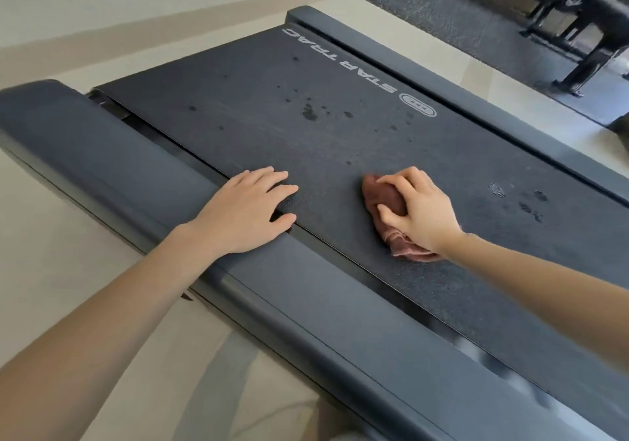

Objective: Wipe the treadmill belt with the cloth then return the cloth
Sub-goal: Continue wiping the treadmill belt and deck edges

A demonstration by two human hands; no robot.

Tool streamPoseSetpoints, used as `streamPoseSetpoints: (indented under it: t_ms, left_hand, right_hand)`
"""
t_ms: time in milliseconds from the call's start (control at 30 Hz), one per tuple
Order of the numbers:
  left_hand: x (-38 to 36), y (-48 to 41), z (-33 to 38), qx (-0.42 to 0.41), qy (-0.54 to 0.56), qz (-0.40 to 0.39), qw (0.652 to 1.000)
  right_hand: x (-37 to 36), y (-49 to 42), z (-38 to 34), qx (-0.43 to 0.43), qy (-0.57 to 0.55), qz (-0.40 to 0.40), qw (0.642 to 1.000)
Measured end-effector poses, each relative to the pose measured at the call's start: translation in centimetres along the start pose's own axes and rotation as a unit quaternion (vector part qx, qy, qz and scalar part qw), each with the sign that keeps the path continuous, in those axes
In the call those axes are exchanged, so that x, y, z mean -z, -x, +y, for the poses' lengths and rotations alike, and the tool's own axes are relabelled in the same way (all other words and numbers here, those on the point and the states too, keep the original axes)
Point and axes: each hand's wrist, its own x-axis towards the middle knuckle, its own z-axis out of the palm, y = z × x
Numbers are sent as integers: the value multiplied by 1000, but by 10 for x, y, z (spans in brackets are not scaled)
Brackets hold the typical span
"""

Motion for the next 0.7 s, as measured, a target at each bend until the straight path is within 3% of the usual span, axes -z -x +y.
streamPoseSetpoints:
  t_ms: [100,167,233,433,533,600,700]
  left_hand:
    - [-1,1,-1,1,4,4,1000]
    - [0,1,-1,0,7,9,1000]
    - [2,1,0,-2,7,10,1000]
    - [2,2,1,24,-9,7,1000]
    - [4,2,3,39,-14,8,999]
    - [6,2,4,42,-18,4,999]
    - [7,1,5,50,-18,6,999]
  right_hand:
    - [-27,-62,-9,-144,12,18,989]
    - [-37,-93,-16,-165,19,2,986]
    - [-35,-98,-21,-130,9,-9,991]
    - [-8,-6,-9,139,-71,-3,988]
    - [-8,-17,11,184,-79,6,980]
    - [-17,-51,13,143,-56,24,988]
    - [-37,-104,-2,-17,-16,18,1000]
